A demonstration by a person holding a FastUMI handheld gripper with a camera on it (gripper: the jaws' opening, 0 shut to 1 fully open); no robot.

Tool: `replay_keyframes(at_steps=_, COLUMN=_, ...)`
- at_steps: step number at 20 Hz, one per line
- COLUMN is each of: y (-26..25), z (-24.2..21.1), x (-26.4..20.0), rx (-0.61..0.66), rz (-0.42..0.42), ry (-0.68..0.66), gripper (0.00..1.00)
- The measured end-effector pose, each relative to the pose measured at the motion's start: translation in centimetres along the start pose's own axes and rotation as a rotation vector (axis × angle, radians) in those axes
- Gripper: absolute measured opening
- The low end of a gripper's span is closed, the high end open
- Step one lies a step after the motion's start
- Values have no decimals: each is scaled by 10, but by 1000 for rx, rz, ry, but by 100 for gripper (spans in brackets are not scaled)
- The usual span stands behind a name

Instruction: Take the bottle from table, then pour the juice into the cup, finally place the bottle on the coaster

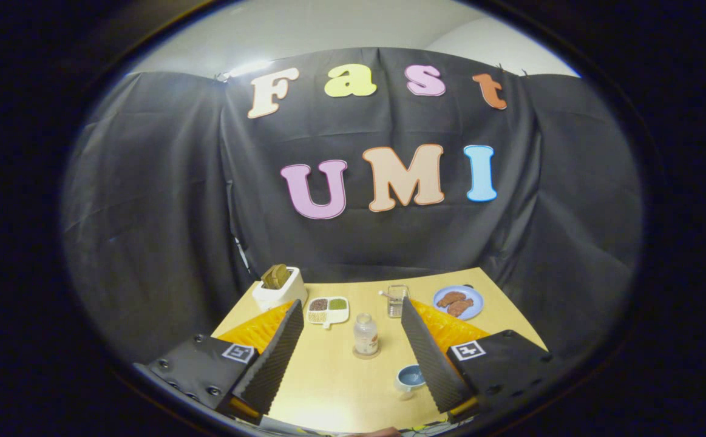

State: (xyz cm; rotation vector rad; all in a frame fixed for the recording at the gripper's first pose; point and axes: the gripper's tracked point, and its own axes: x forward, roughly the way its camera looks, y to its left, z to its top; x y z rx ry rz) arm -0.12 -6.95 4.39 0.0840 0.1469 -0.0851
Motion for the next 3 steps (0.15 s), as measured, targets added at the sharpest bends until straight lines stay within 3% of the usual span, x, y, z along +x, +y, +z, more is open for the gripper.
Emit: replay_keyframes(at_steps=3, y=-4, z=-2, x=-1, rx=5, rz=-14, ry=1, gripper=100)
